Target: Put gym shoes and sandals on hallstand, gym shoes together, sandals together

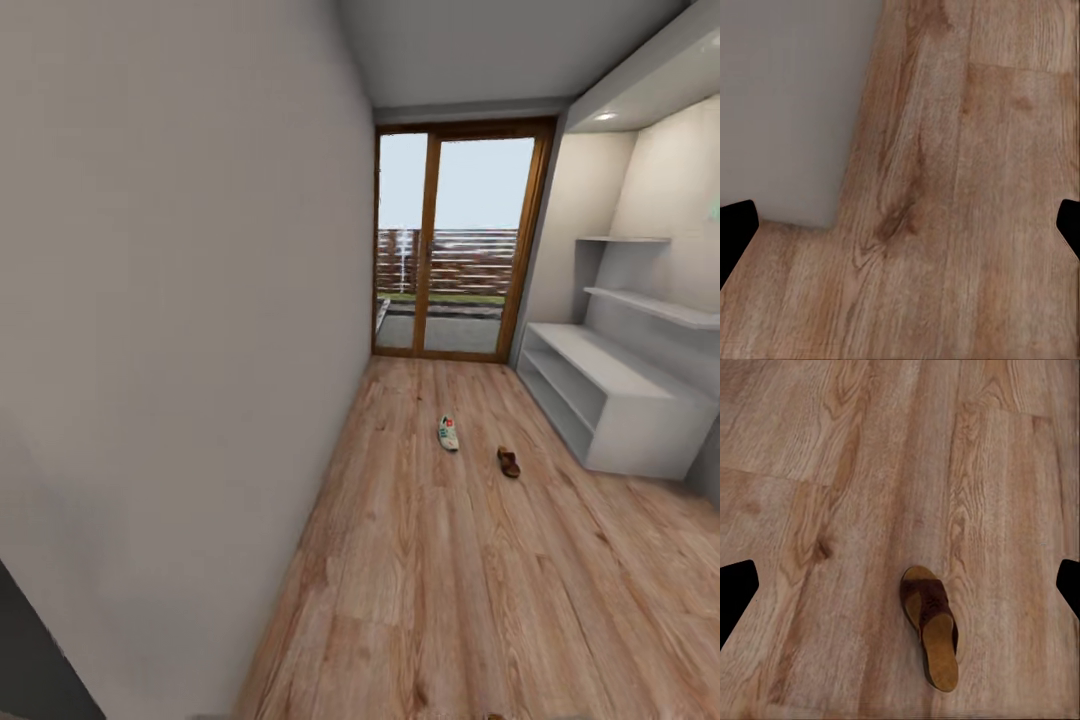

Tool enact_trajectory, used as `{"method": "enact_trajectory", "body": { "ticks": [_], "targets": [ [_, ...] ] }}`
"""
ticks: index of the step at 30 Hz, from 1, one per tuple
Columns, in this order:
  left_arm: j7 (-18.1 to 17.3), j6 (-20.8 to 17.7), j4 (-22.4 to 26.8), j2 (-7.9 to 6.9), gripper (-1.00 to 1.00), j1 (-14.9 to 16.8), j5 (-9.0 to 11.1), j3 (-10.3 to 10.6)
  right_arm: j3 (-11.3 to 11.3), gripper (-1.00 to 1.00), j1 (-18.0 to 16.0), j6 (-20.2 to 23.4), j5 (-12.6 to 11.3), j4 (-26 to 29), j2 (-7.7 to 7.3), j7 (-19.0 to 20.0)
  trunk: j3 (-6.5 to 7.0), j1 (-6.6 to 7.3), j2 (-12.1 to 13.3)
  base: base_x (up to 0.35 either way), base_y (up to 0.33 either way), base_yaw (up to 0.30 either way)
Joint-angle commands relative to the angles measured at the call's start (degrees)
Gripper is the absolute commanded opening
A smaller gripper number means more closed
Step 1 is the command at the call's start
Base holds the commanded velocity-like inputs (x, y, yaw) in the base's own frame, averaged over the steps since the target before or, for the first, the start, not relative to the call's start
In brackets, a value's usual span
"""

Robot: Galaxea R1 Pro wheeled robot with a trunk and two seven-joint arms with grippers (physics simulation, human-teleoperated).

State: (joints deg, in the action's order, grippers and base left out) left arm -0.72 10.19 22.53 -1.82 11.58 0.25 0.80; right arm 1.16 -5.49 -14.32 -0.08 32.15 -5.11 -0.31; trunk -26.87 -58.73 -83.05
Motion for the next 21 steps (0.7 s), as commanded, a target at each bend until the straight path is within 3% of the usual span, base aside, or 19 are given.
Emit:
{"method": "enact_trajectory", "body": {
  "ticks": [1, 10, 21],
  "targets": [
    [-0.1, 0.2, 0.0, -0.03, 1.0, 0.0, 0.0, 0.1, 0.0, 1.0, 0.0, -0.2, 0.0, 0.0, 0.01, 0.0, -0.06, 0.0, 0.0, 0.0, 0.0, -0.3],
    [-0.1, 0.2, 0.0, -0.03, 1.0, 0.0, 0.1, 0.1, 0.0, 1.0, 0.0, -0.2, 0.0, 0.0, 0.01, 0.0, -0.06, 0.0, 0.0, 0.086, 0.0, -0.3],
    [-0.1, 0.2, 0.1, -0.03, 1.0, 0.0, 0.1, 0.1, 0.0, 1.0, 0.0, -0.2, 0.0, 0.0, 0.1, 0.0, -0.06, 0.0, 0.0, 0.286, 0.005, -0.239]
  ]
}}
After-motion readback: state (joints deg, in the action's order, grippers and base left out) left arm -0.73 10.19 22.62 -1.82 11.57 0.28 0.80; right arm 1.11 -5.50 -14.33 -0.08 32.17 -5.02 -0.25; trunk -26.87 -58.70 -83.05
